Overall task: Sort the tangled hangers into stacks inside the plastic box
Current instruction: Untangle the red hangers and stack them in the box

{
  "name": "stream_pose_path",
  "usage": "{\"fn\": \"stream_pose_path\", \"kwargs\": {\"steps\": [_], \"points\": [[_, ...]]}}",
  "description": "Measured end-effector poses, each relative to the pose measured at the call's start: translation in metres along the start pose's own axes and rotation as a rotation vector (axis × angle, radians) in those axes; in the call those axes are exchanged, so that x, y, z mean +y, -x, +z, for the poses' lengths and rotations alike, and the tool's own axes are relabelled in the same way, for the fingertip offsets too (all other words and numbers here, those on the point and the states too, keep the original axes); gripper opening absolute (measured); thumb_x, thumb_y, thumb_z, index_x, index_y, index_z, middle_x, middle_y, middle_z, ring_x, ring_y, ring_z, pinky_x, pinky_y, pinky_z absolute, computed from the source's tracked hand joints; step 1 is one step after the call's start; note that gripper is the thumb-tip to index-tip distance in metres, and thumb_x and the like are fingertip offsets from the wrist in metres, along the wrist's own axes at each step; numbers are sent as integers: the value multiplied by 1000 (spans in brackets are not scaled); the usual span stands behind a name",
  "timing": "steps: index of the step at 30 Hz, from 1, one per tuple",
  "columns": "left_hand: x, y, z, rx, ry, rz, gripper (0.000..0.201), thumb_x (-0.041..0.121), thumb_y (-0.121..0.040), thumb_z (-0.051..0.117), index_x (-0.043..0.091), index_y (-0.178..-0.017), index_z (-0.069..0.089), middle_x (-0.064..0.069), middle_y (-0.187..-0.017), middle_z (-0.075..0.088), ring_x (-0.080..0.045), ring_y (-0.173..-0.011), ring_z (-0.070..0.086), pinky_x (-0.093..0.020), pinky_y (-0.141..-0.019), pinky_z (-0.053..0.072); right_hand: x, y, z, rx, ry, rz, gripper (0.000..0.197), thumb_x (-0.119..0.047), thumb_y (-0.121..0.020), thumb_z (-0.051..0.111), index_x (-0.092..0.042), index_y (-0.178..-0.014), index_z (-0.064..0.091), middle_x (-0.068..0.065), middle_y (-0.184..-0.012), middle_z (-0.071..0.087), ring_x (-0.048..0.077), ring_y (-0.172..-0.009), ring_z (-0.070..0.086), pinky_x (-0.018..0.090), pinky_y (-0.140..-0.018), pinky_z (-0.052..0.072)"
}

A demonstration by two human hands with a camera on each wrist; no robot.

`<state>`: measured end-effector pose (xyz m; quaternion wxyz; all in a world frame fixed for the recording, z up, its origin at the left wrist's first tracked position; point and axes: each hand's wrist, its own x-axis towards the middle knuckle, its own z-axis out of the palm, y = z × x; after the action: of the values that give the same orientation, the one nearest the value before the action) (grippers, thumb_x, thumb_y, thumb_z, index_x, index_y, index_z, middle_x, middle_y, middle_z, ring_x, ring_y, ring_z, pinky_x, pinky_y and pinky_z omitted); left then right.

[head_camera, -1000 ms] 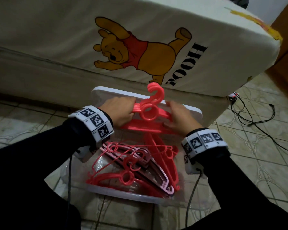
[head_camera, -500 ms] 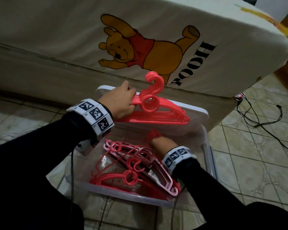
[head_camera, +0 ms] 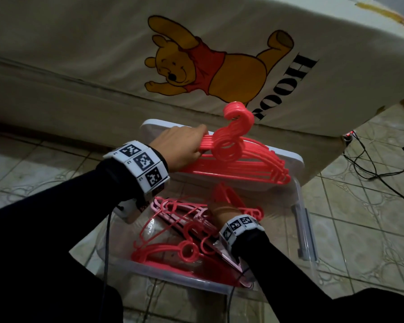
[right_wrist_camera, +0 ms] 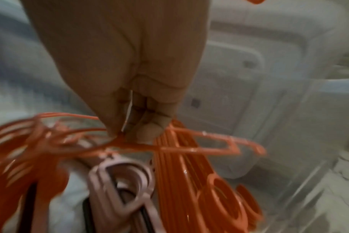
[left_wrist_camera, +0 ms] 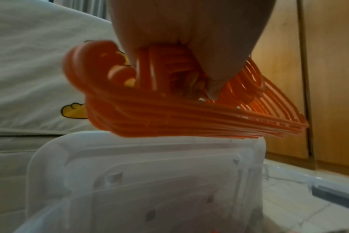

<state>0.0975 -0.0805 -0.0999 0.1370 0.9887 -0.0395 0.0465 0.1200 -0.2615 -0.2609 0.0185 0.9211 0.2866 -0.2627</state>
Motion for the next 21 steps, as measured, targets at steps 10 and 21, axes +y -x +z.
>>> {"fn": "stream_pose_path", "kwargs": {"steps": [10, 21], "points": [[10, -2, -11, 60, 214, -120, 56, 59, -66, 74, 22, -98, 49, 8, -82, 57, -16, -75, 55, -31, -60, 38, 13, 55, -86, 149, -266, 14, 28, -18, -93, 50, -7, -116, 59, 19, -120, 60, 33, -111, 57, 31, -88, 40], [4, 3, -26, 235, 248, -237, 89, 93, -42, 42, 25, -100, 49, 5, -88, 57, -18, -77, 53, -34, -69, 42, 0, 87, -72, 125, -1390, 75, 17, 14, -86, 53, -2, -83, 50, 20, -73, 61, 19, -50, 64, 28, -53, 56]]}}
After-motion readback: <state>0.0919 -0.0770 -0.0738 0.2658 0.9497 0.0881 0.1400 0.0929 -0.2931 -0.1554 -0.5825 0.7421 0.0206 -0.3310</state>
